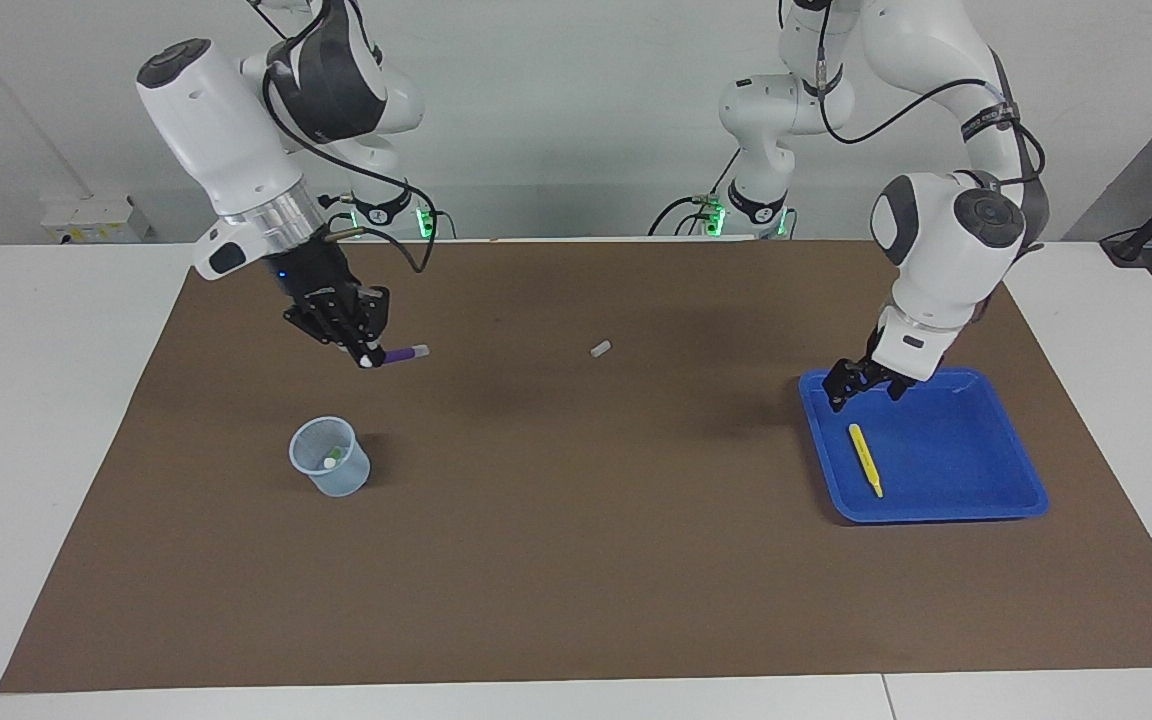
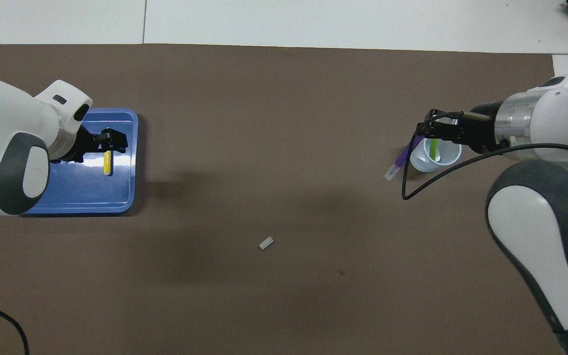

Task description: Right arm passes pens to left for tray arrangement

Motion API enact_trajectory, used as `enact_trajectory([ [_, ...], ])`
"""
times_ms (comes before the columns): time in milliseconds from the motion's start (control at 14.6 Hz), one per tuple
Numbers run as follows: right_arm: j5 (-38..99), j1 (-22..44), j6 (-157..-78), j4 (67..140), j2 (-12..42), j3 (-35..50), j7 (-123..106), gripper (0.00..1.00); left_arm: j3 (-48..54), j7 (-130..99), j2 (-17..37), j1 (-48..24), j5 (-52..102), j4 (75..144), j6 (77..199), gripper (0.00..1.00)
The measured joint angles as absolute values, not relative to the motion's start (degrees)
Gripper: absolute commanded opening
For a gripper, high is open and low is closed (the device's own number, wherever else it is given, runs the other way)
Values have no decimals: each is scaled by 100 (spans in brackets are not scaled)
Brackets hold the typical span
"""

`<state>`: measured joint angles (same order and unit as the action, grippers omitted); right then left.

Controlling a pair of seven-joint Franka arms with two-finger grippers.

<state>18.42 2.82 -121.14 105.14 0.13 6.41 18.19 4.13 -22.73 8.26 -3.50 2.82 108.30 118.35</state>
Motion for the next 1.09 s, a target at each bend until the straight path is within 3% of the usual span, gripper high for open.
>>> enact_trajectory([
  [547, 2220, 913, -12116, 10547, 33, 649, 3329, 0, 452, -8328, 531, -2058, 911, 10830, 11356, 100],
  [1095, 2225, 1398, -12570, 10697, 88, 649, 3812, 0, 453, -13385, 538, -3468, 1033, 10834, 12829, 100],
])
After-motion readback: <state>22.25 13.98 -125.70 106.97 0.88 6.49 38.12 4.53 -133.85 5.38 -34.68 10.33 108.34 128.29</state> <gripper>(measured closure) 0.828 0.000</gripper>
